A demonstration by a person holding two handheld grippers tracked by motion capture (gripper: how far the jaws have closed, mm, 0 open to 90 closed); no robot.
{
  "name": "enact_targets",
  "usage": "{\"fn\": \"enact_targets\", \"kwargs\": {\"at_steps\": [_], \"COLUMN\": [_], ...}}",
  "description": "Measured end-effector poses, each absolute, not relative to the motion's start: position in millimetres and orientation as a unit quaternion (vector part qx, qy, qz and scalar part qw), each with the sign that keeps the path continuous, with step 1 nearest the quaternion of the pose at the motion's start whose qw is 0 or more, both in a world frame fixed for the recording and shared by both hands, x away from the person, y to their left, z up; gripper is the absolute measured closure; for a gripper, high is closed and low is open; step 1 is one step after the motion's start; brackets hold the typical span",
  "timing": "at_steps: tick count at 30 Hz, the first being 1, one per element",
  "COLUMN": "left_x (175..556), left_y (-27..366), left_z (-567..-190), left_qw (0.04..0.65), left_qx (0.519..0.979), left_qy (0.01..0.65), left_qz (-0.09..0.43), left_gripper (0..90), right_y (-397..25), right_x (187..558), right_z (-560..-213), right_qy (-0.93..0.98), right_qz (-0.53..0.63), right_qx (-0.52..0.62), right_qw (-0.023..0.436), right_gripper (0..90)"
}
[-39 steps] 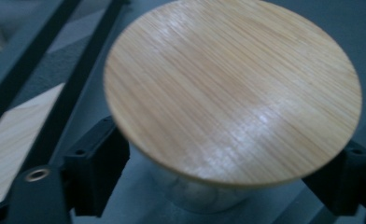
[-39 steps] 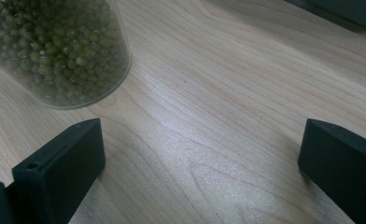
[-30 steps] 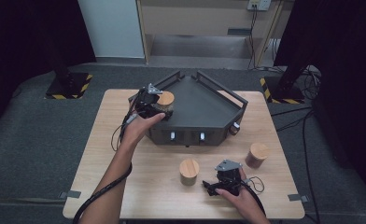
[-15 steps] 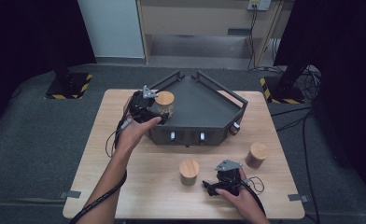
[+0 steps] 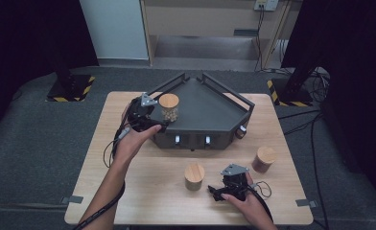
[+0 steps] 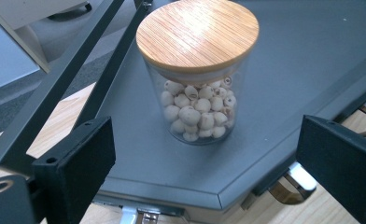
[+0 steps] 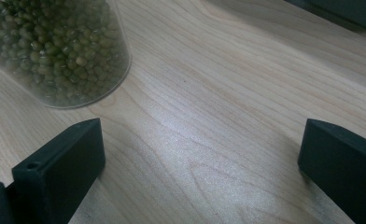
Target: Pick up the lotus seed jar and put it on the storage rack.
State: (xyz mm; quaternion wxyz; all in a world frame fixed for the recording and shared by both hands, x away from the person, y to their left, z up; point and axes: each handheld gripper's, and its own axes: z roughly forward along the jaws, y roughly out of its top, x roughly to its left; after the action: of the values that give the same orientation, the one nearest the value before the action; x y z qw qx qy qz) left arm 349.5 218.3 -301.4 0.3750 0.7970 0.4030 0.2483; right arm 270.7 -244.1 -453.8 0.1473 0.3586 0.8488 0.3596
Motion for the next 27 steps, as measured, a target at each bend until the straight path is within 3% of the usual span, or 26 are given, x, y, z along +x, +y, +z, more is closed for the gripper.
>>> {"fn": "enact_targets", "kwargs": {"at_steps": [27], "left_x": [292], "left_y": [258], "left_z": [-339], "left_qw": [0.386], "left_qx": [0.784], "left_qy": [0.42], "left_qz": [0.244], "left_gripper": [3.6], "right_y": [-244], "right_x": [271], "right_z": [-454], "right_qy": [0.849], "right_qz": [0.359], "right_qx": [0.358], "right_qw": [0.147], "right_gripper": [0.8]}}
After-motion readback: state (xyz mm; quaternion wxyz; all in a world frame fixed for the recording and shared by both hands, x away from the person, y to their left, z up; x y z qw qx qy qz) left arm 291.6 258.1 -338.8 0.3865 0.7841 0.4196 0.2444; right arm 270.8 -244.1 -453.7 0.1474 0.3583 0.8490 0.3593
